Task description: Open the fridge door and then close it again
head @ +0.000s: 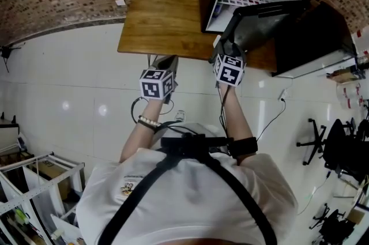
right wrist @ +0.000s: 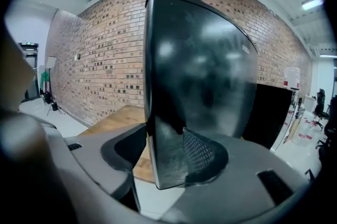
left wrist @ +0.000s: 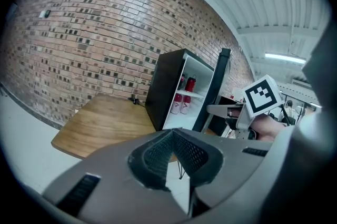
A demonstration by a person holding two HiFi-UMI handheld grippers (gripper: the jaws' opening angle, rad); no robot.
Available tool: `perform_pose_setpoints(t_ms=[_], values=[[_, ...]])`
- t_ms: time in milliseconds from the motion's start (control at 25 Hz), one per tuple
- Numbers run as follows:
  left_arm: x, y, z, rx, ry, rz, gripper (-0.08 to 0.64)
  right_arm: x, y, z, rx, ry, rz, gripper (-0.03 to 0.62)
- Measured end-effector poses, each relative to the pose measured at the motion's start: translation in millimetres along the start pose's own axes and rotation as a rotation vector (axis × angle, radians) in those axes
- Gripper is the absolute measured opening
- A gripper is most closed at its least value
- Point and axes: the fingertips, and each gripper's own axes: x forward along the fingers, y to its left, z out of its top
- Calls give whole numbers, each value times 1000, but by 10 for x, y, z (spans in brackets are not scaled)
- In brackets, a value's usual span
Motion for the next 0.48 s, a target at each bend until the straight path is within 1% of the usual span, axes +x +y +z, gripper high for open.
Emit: perform_pose_setpoints(t_ms=[200, 480], values=[[-9, 206, 51, -9, 0, 16, 0, 332, 60, 96, 27, 10, -34, 242], [-27, 474, 23, -24, 13, 46, 0, 654, 180, 273, 40, -13, -80, 241]])
